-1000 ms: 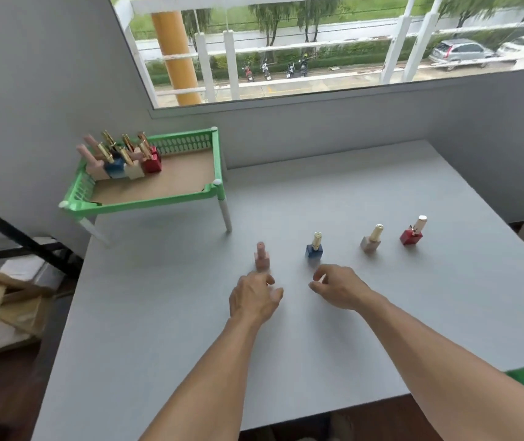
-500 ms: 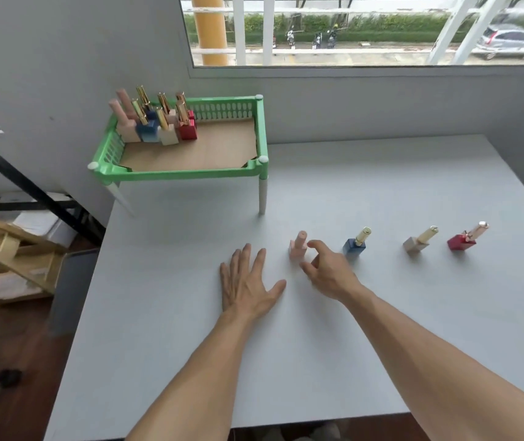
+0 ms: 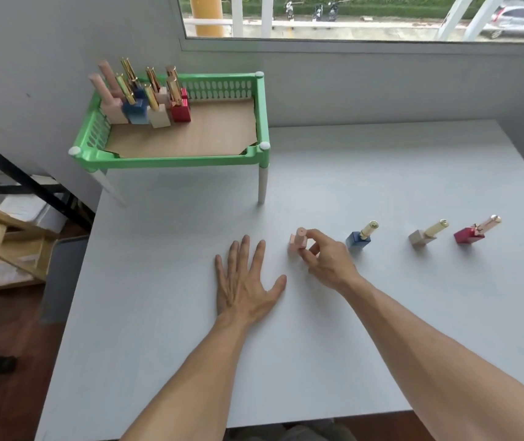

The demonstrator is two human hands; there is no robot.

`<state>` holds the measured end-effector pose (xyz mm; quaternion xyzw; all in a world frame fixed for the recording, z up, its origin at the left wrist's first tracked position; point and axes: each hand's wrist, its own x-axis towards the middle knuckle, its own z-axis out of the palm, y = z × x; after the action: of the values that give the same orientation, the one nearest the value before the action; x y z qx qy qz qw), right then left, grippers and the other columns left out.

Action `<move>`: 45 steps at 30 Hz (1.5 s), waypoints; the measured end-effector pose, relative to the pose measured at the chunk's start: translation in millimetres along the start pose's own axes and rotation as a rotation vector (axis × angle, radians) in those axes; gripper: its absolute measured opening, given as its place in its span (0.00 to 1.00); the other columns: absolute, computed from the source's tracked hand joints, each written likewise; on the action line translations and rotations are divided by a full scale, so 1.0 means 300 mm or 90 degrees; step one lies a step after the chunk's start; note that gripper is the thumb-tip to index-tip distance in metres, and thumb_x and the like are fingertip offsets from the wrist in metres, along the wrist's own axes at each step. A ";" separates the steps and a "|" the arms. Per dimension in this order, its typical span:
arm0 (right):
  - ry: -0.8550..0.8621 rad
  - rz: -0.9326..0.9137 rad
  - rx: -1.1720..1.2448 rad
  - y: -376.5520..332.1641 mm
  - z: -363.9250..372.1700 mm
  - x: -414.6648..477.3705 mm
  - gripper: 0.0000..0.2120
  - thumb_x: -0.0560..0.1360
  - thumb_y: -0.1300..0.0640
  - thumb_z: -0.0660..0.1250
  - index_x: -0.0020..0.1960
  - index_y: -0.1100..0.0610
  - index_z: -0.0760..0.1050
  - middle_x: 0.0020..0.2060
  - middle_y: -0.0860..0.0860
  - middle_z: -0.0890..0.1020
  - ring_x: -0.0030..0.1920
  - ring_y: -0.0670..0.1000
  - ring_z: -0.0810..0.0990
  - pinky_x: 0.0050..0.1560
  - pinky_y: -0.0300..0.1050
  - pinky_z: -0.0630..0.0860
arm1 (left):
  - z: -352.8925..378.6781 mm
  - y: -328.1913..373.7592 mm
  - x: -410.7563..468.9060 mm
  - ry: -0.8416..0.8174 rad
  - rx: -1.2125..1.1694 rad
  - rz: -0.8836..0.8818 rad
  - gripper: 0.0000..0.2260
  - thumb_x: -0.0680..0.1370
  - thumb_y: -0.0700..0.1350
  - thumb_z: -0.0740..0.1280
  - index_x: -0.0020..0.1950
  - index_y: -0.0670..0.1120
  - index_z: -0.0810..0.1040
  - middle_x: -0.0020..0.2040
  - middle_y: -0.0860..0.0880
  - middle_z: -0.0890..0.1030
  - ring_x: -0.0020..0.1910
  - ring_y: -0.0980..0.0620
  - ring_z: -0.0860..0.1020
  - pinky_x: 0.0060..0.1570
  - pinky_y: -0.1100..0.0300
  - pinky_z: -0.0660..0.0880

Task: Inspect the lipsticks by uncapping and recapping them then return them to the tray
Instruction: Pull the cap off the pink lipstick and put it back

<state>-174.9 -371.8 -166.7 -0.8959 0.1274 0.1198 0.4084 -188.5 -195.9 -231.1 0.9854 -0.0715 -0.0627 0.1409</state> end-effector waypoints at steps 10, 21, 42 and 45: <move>-0.037 0.002 0.032 -0.024 -0.049 -0.046 0.03 0.75 0.49 0.62 0.48 0.45 0.74 0.42 0.47 0.82 0.34 0.50 0.84 0.38 0.43 0.75 | -0.029 0.009 -0.001 -0.015 -0.052 -0.016 0.36 0.72 0.68 0.55 0.76 0.56 0.50 0.79 0.52 0.47 0.76 0.52 0.41 0.72 0.46 0.35; 0.006 -0.108 0.162 -0.197 -0.175 -0.235 0.03 0.75 0.54 0.65 0.43 0.50 0.76 0.38 0.48 0.83 0.33 0.46 0.83 0.41 0.41 0.76 | -0.330 0.129 -0.077 -0.048 -0.794 -0.010 0.16 0.73 0.53 0.68 0.60 0.55 0.79 0.50 0.56 0.84 0.52 0.60 0.80 0.52 0.65 0.74; 0.044 -0.249 0.343 -0.388 -0.412 -0.368 0.14 0.69 0.48 0.69 0.54 0.46 0.77 0.28 0.47 0.79 0.26 0.46 0.72 0.31 0.38 0.69 | -0.592 0.212 -0.147 0.011 -1.065 0.007 0.07 0.69 0.47 0.71 0.45 0.52 0.85 0.39 0.49 0.85 0.37 0.53 0.82 0.41 0.62 0.79; 0.045 -0.288 0.386 -0.418 -0.437 -0.373 0.12 0.72 0.53 0.68 0.55 0.49 0.78 0.29 0.48 0.78 0.26 0.47 0.72 0.31 0.35 0.69 | -0.610 0.216 -0.147 0.007 -1.072 0.026 0.08 0.69 0.48 0.70 0.46 0.52 0.85 0.40 0.48 0.85 0.38 0.52 0.83 0.42 0.62 0.78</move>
<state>-224.5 -377.5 40.5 -0.7433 -0.0300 -0.0473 0.6666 -213.6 -201.3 -33.5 0.5499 -0.0178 -0.0878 0.8304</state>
